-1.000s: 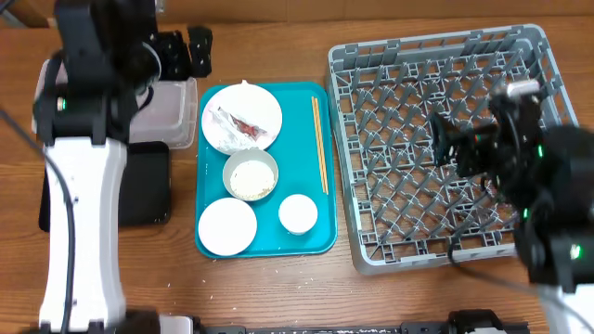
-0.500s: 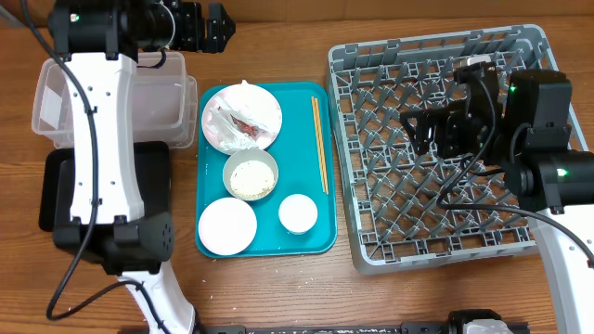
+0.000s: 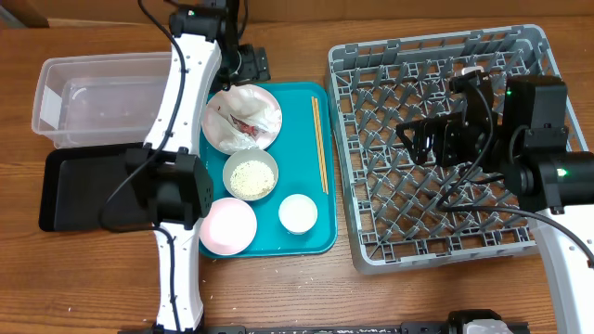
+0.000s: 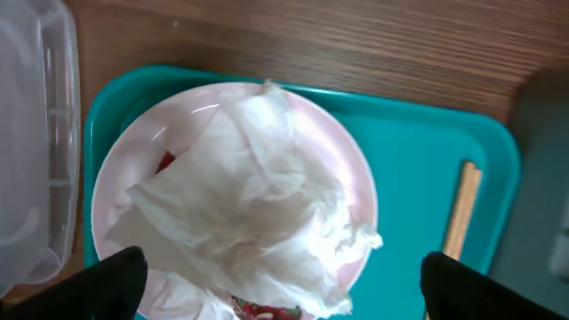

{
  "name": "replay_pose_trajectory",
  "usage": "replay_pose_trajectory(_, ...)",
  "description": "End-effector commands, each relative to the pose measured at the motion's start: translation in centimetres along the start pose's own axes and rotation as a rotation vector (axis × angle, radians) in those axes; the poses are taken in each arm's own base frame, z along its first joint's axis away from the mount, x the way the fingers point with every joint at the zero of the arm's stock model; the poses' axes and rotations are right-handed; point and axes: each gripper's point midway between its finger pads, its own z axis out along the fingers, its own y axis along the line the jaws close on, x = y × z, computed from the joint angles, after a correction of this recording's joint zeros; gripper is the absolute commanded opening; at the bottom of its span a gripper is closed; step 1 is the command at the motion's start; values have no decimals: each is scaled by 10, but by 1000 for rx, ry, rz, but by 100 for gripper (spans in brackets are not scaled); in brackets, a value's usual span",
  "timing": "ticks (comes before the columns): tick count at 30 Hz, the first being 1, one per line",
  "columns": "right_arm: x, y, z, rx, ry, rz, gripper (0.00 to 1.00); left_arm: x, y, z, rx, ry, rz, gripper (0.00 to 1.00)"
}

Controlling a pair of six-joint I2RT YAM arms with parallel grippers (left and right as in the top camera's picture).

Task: Sort waste into correct bins and load items into the dishwasher
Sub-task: 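Reach the left gripper to the white plate and grasp the tissue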

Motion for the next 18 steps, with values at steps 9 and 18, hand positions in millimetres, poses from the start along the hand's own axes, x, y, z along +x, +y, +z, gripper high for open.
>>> replay_pose_trajectory(9,-4,-6,14,-8,28,20,100,36,23,59,-120,191,-66,100)
replay_pose_trajectory(18,-2,-9,19,-8,44,28,100,56,26,104,-135,293,-61,96)
